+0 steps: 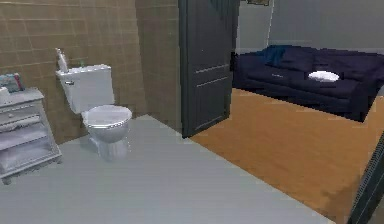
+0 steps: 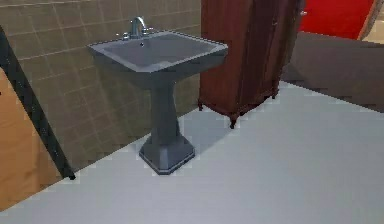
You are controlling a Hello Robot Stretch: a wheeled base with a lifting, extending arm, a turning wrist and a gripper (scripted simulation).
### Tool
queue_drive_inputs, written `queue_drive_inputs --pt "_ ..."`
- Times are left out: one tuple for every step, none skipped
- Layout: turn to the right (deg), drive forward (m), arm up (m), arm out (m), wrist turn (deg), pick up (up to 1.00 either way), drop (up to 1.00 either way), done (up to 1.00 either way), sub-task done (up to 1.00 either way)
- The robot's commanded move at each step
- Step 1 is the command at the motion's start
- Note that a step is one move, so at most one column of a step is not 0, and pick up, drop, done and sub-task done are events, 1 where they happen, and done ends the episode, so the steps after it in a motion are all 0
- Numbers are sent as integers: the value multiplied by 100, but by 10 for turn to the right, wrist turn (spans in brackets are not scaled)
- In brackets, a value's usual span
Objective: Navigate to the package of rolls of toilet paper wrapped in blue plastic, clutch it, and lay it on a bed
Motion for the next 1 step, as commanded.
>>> queue_drive_inputs --pt "-420 0 0 0 0 0 0 0 0"
